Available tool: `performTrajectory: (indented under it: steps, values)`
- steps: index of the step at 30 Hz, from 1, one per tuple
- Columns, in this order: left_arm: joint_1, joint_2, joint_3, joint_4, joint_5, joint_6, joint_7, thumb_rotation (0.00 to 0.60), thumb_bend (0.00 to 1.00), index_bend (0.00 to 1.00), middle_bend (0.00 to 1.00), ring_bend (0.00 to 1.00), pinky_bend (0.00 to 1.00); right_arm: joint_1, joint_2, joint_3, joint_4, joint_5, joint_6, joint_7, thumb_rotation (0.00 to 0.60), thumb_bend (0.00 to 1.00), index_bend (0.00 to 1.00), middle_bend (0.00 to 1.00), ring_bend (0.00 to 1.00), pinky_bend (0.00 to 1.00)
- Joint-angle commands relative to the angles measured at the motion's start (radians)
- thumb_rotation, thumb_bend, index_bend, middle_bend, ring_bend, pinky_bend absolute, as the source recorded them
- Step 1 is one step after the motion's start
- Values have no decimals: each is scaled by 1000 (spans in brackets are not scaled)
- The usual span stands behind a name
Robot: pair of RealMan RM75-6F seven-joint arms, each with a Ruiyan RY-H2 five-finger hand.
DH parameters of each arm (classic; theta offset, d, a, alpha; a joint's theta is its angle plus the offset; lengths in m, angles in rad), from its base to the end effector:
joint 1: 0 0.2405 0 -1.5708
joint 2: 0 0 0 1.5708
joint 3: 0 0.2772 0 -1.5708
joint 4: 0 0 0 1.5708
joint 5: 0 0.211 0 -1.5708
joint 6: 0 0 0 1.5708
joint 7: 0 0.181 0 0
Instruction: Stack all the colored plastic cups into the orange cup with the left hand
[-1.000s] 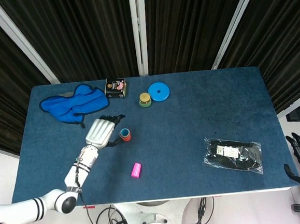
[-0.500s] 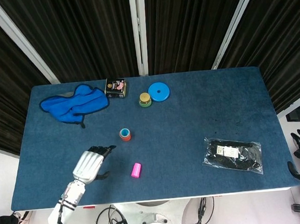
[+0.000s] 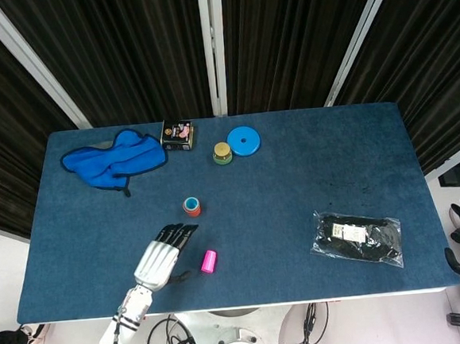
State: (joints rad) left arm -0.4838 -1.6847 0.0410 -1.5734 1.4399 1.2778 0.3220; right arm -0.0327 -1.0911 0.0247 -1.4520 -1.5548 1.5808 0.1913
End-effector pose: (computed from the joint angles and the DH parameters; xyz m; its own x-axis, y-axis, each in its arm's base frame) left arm -0.1611 0.2664 -0.0619 0.3151 0.2297 0.9208 0.8784 -0.4380 -0.1913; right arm -0.3700 -0.1740 0.2013 0.3969 0.0245 0.9175 -0.9174 0.0420 0.3957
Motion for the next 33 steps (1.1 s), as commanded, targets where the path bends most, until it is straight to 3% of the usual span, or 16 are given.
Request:
performTrajectory:
  steps: [1,19,33]
  values:
    - [9,-53,-10,69,15,2,5,600,162,45,78,60,126,-1,-1,0,8,0,1,9,600,327,0,0,0,0]
    - [53,-163,-4,201,78,23,-67,600,163,7,2,1,110,-2,-16,5,49,14,-11,45,600,327,0,0,0,0]
    - [59,-252,-22,327,128,42,-126,600,163,7,1,0,109,-11,-22,4,72,18,-4,74,600,327,0,0,0,0]
